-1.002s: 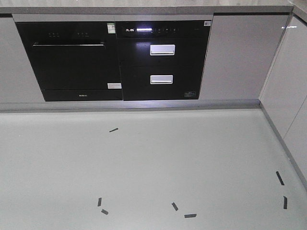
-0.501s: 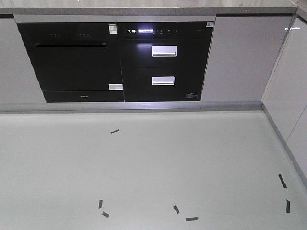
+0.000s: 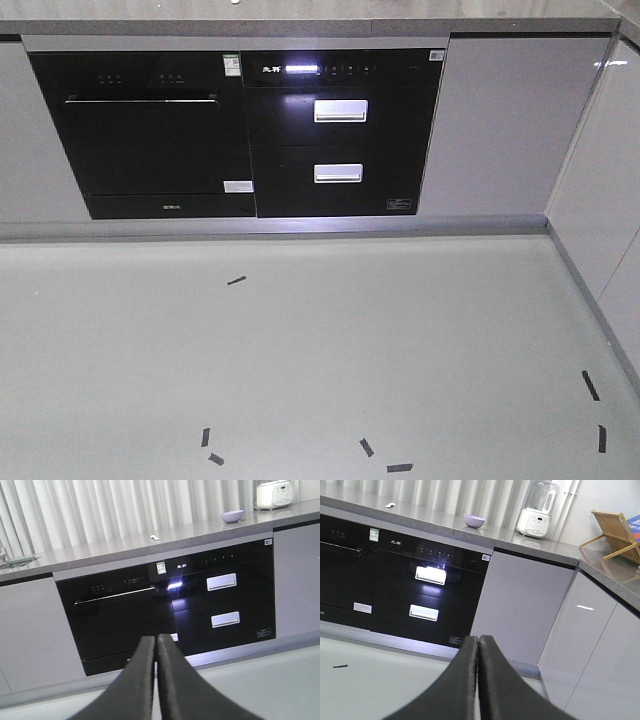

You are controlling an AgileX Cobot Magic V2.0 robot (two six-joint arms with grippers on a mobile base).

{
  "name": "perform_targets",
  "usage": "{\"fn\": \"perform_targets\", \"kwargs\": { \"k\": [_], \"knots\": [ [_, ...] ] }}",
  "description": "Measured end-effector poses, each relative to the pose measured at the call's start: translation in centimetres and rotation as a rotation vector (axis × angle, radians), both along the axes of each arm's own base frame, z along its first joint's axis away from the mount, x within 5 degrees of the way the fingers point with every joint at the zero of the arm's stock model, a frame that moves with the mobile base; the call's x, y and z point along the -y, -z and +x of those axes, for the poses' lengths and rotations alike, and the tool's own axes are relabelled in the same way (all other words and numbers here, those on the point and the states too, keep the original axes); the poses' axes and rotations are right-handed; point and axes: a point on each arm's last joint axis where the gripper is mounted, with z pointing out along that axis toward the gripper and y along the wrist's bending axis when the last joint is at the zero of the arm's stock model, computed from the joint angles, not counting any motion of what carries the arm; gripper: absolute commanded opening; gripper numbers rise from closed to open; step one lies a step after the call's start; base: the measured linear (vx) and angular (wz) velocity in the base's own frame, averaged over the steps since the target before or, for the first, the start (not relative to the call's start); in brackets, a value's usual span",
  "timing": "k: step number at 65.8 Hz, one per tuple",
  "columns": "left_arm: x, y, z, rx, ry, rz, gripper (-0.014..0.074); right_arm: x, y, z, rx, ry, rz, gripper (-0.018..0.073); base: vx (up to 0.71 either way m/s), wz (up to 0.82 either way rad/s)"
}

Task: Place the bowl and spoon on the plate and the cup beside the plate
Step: 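Drive the base forward toward the grey countertop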

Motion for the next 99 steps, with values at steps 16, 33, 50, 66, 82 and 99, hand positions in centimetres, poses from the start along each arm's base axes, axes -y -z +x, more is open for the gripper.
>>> {"fn": "perform_targets", "kwargs": {
  "k": [16,33,50,66,82,99],
  "knots": [
    [0.00,0.00,0.00,0.000,0.000,0.000,-0.0006,0.00,0.00,0.00,0.000,0.000,0.000,-0.0005,0.10,-0.07],
    [0.00,0.01,0.00,-0.001,0.000,0.000,-0.0006,0.00,0.00,0.00,0.000,0.000,0.000,-0.0005,0.13,-0.05],
    [0.00,0.01,0.00,-0.001,0.000,0.000,-0.0006,0.00,0.00,0.00,0.000,0.000,0.000,-0.0005,0.14,-0.04],
    [0.00,0.01,0.00,-0.001,0.000,0.000,-0.0006,0.00,0.00,0.00,0.000,0.000,0.000,-0.0005,0.14,-0.01],
    [0.00,0.01,0.00,-0.001,0.000,0.000,-0.0006,0.00,0.00,0.00,0.000,0.000,0.000,-0.0005,0.14,0.02],
    [0.00,0.01,0.00,-0.001,0.000,0.000,-0.0006,0.00,0.00,0.00,0.000,0.000,0.000,-0.0005,0.14,0.02]
  ]
}}
